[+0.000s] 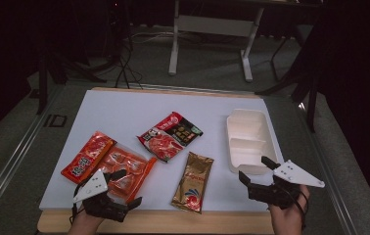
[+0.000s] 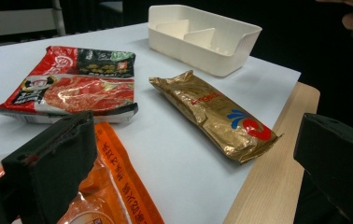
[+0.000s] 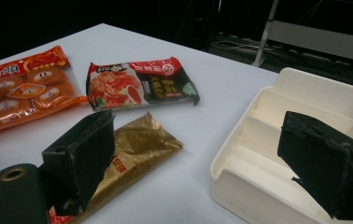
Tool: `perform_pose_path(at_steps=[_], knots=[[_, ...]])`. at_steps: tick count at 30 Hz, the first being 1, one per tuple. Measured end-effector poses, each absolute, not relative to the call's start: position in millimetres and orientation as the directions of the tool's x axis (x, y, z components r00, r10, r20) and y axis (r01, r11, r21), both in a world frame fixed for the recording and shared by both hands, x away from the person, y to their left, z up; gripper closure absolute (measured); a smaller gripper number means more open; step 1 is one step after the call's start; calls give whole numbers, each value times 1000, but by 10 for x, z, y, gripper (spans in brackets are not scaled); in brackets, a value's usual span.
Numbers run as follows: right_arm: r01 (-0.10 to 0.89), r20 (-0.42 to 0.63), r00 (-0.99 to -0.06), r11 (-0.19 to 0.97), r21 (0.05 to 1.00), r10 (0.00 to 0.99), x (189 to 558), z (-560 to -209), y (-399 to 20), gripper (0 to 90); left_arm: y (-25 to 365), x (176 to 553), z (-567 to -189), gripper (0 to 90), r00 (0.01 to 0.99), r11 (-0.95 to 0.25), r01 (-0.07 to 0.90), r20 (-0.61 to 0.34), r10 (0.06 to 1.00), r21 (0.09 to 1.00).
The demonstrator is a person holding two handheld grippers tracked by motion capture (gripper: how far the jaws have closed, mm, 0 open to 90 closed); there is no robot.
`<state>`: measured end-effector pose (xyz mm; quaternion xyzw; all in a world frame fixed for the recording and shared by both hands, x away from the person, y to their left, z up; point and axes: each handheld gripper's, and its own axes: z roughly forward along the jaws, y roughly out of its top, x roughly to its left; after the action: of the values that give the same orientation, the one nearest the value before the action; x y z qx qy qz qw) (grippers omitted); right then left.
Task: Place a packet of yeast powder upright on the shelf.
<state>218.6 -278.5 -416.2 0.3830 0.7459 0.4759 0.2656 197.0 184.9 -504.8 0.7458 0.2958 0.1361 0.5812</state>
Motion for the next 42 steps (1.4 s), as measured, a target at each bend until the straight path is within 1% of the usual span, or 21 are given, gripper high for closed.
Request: perform_pose_path(at_steps=[4, 7, 11, 14, 17, 21, 23, 28, 31, 34, 40, 42], knots=[[317, -55, -574, 283, 905, 817, 2248, -4095, -2733, 110, 1829, 1975, -5058, 0, 793, -154, 292, -149, 591, 944], [306, -49, -599, 284, 909, 799, 2331, -4056, -2705, 110, 1833, 1971, -5051, 0, 794, -163, 285, -138, 592, 945], [300, -59, -617, 305, 904, 784, 2437, -4040, -2651, 111, 1849, 1983, -5060, 0, 788, -148, 302, -159, 595, 942], [317, -53, -631, 320, 893, 774, 2527, -4024, -2591, 134, 1849, 1987, -5063, 0, 787, -150, 304, -159, 596, 941], [328, -57, -635, 336, 883, 771, 2592, -3995, -2543, 137, 1839, 1984, -5063, 0, 788, -152, 300, -155, 596, 942], [340, -49, -641, 341, 877, 766, 2640, -3974, -2511, 134, 1836, 1986, -5063, 0, 789, -153, 300, -154, 595, 942], [368, -36, -647, 353, 860, 762, 2739, -3965, -2447, 114, 1838, 1991, -5064, 0, 790, -154, 300, -154, 594, 942], [417, 37, -661, 327, 848, 749, 2877, -4013, -2354, 104, 1843, 1994, -5064, 0, 790, -150, 302, -160, 592, 941], [437, 48, -674, 346, 830, 737, 2949, -4076, -2287, 105, 1834, 1993, -5073, 0, 791, -156, 309, -162, 590, 938], [466, 85, -688, 348, 814, 721, 3026, -4151, -2230, 122, 1823, 1993, -5076, 0, 796, -163, 307, -158, 585, 938], [503, 121, -693, 357, 787, 711, 3169, -4320, -2123, 145, 1823, 1999, -5082, 0, 798, -165, 309, -161, 582, 937], [511, 116, -695, 375, 773, 709, 3198, -4396, -2072, 152, 1828, 1999, -5082, 0, 797, -166, 309, -160, 582, 936]])
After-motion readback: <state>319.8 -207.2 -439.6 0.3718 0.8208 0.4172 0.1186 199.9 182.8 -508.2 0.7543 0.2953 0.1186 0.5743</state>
